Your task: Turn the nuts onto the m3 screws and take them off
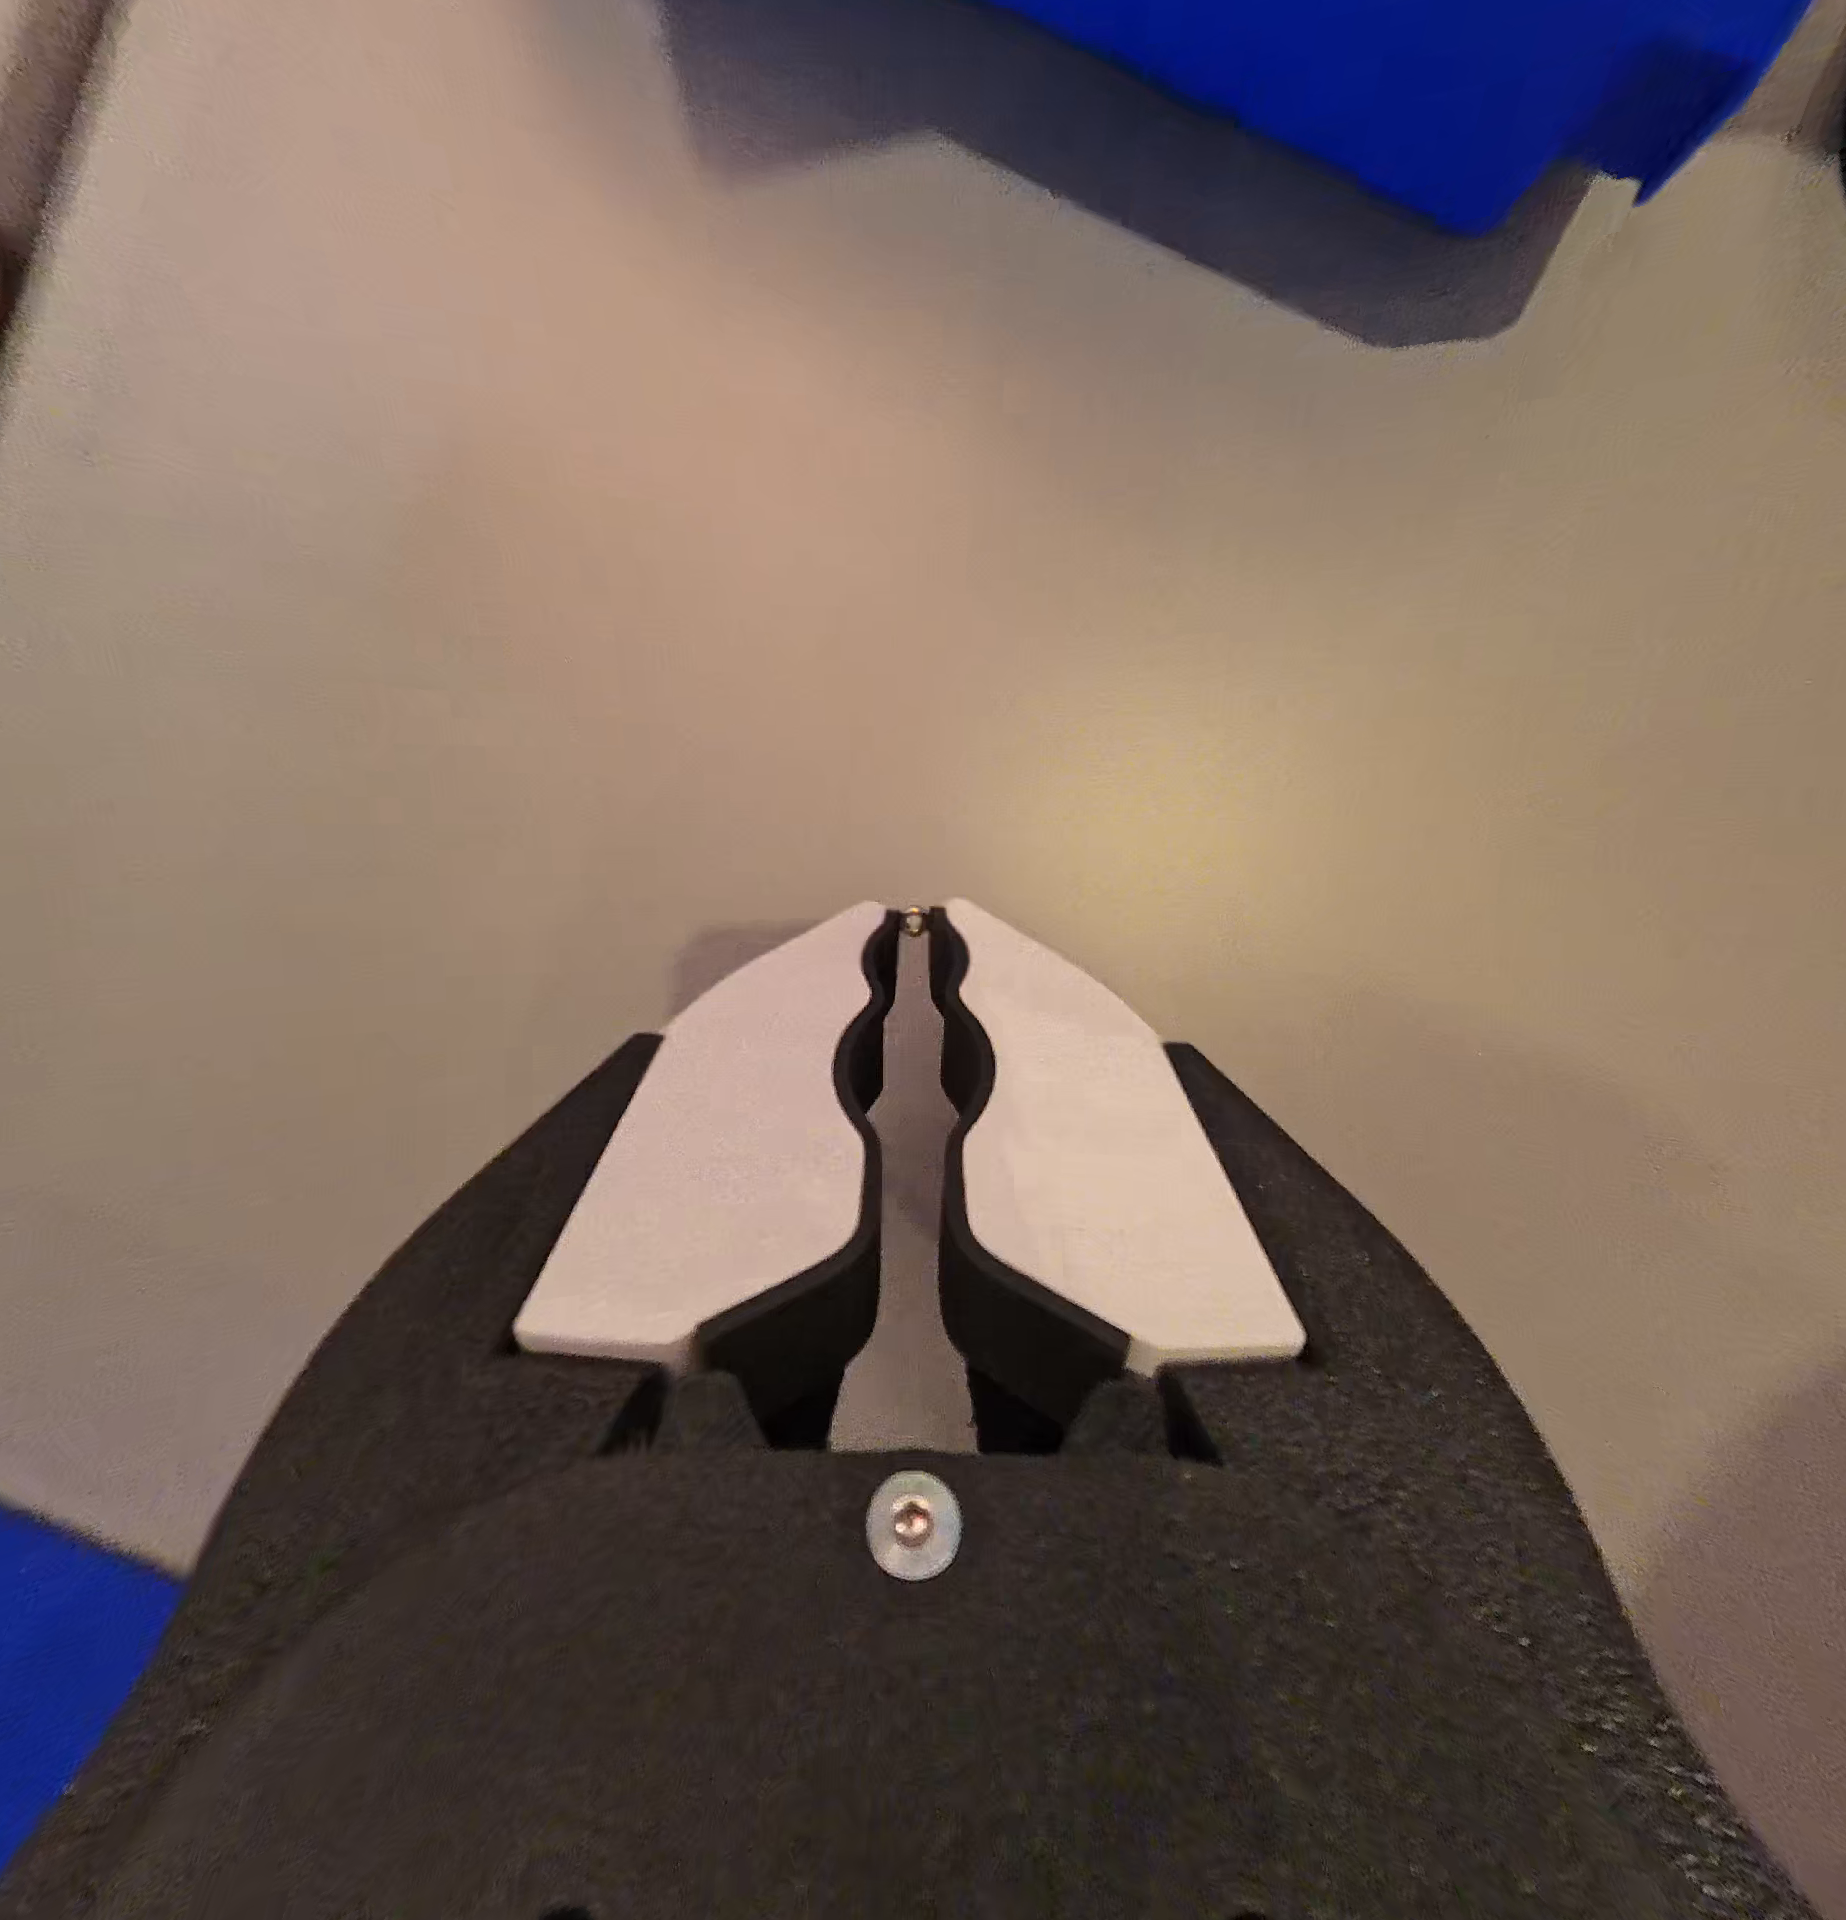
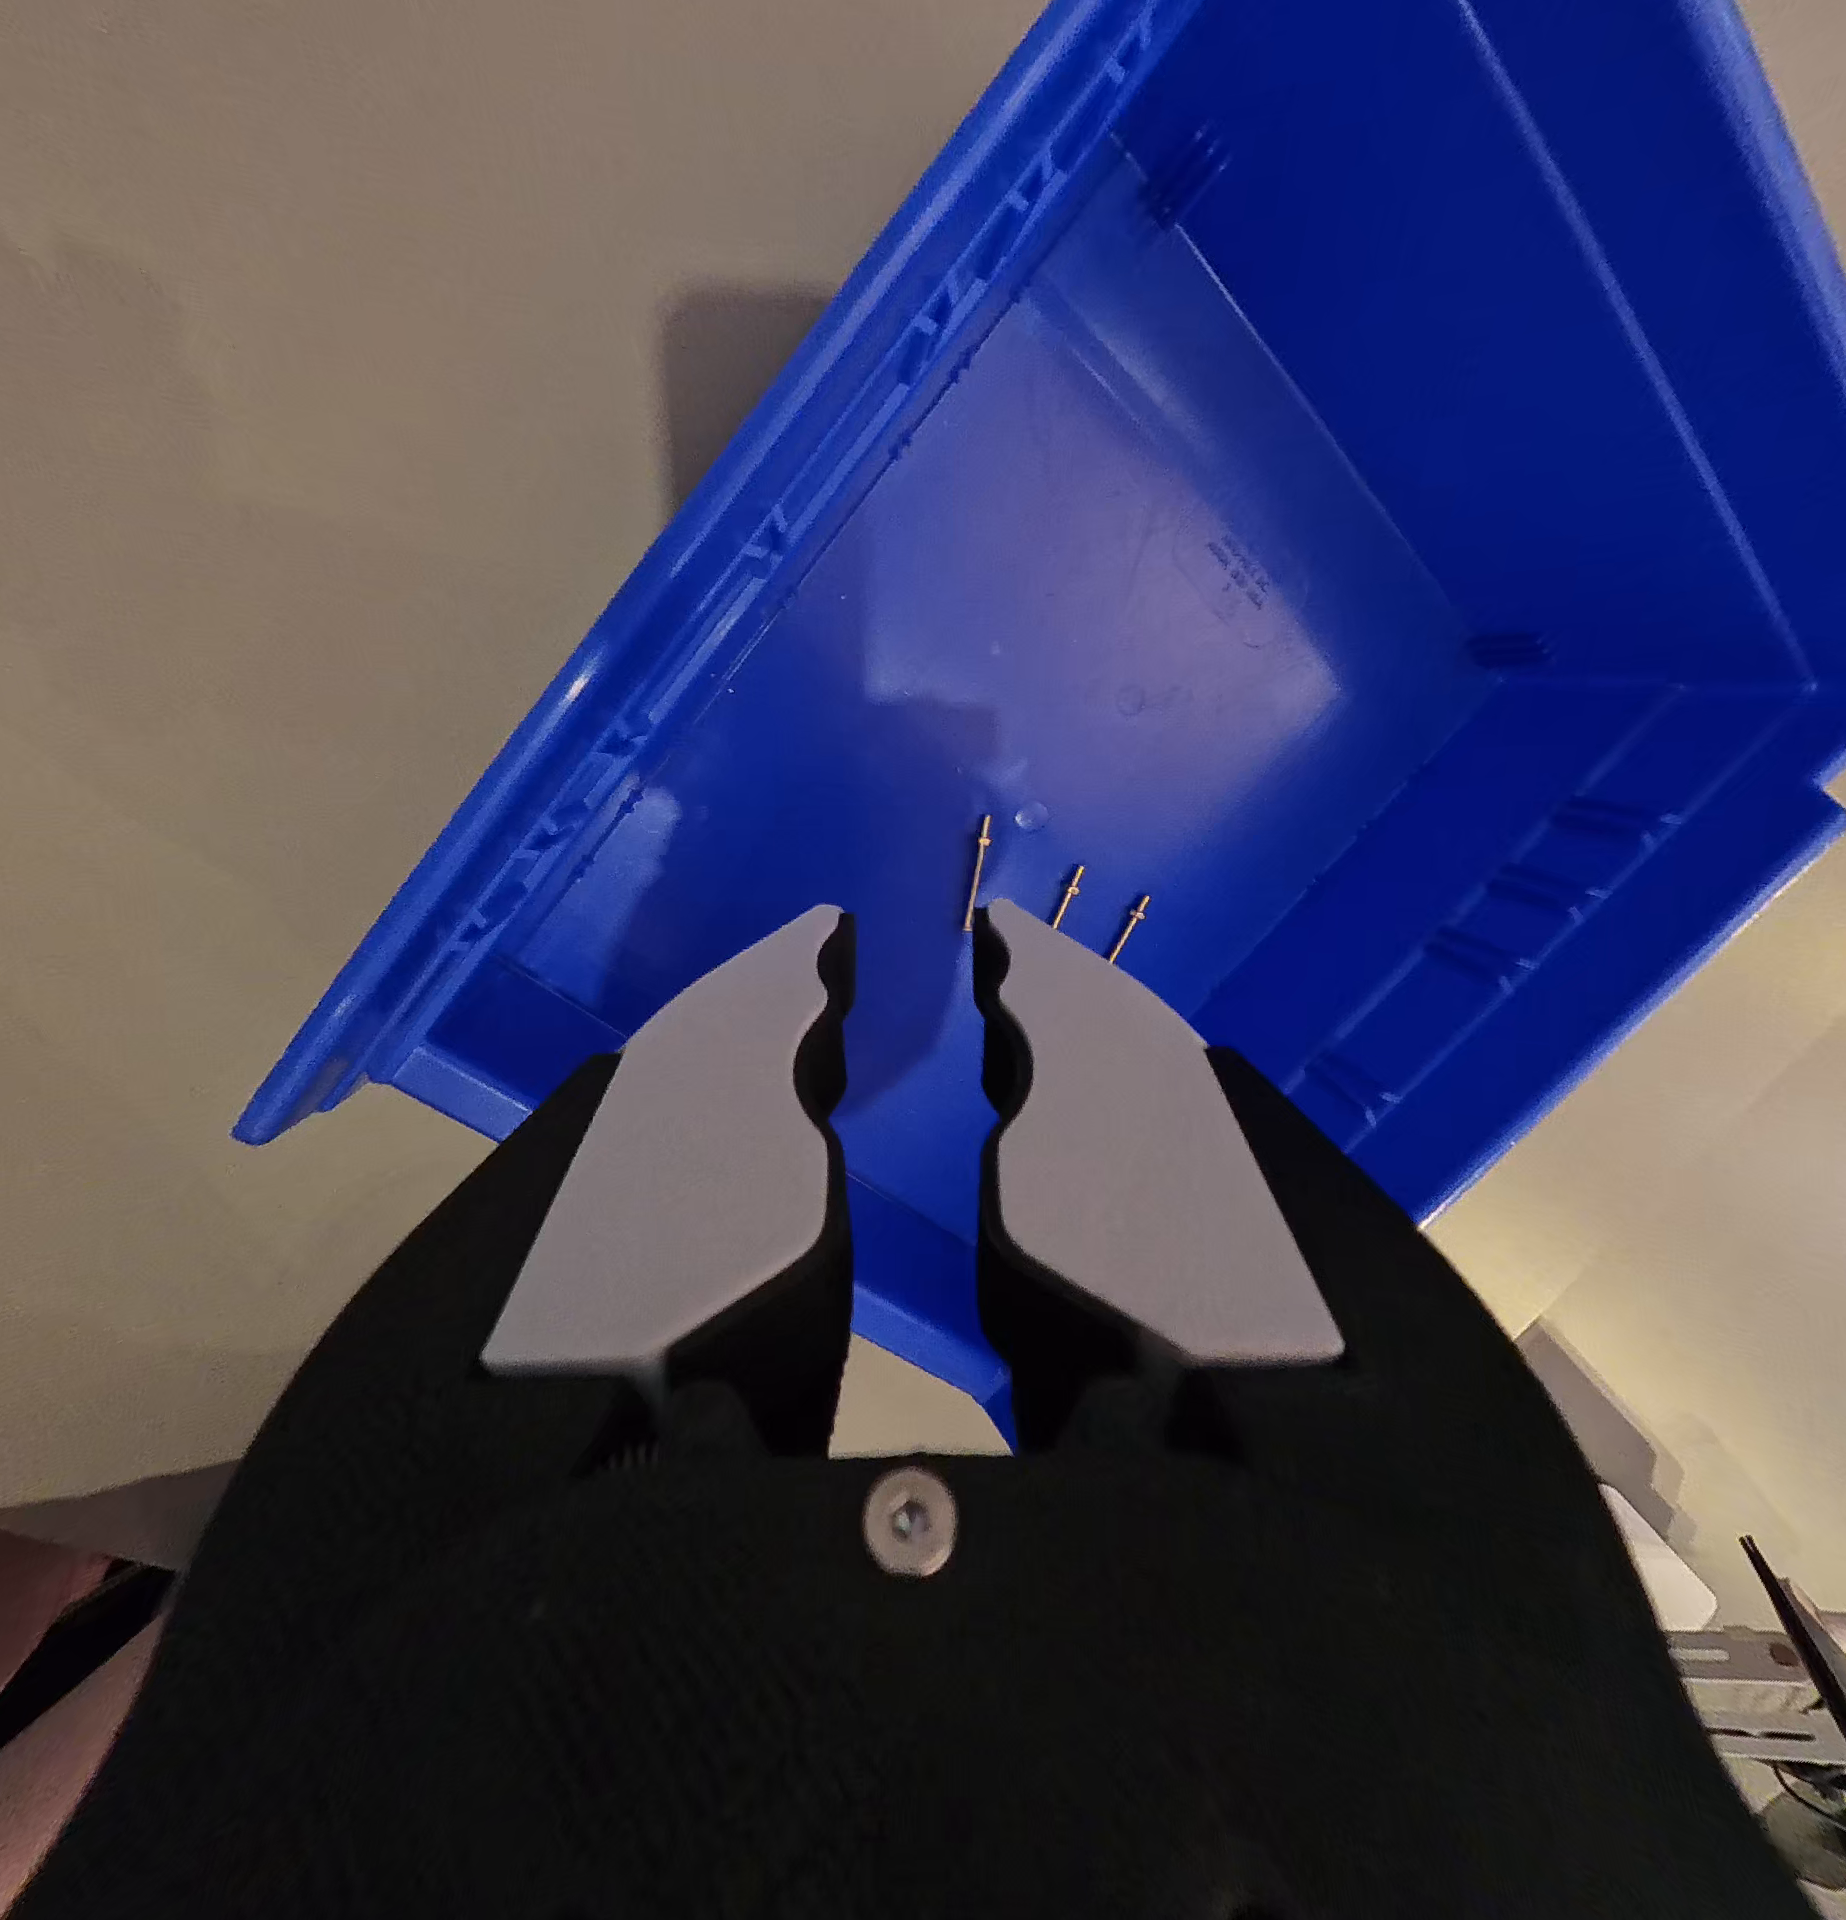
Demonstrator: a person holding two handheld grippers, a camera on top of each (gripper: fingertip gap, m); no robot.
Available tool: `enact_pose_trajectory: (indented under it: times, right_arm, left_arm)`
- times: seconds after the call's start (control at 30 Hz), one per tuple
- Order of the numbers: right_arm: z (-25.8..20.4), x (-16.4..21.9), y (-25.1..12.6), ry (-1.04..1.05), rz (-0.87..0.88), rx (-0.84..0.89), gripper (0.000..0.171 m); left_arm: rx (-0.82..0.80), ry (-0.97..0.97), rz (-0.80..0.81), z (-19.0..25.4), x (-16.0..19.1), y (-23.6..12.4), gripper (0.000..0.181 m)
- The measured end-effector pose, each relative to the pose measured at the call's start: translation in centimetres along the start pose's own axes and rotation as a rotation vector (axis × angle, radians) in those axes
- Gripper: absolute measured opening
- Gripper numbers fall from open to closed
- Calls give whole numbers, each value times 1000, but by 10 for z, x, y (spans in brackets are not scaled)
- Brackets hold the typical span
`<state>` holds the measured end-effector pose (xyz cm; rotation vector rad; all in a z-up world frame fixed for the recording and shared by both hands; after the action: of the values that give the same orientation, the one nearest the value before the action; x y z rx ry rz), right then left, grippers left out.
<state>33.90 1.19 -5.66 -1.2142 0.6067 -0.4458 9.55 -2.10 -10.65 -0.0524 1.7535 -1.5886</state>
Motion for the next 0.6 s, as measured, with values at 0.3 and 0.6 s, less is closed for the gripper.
enact_pose_trajectory:
  times: [0.3,0.6]
  right_arm:
    - [-4,0,3,-13,-20,-14,23]
    - [-4,4,2,-6,-30,-21,22]
  left_arm:
    - [41,-3,-144,2,16,33,5]
    - [47,-2,-183,2,22,41,5]
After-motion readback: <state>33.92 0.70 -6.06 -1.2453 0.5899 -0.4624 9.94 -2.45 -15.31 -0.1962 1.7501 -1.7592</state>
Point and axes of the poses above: each gripper's, where its closed fingertips meet, y out along the fingers, x out of its underside, z = x × y across the jaws, the point moved 1 cm from there along -y, back along the fingers, and after that the axes turned 14 degrees about -y, right-handed, at the moved point
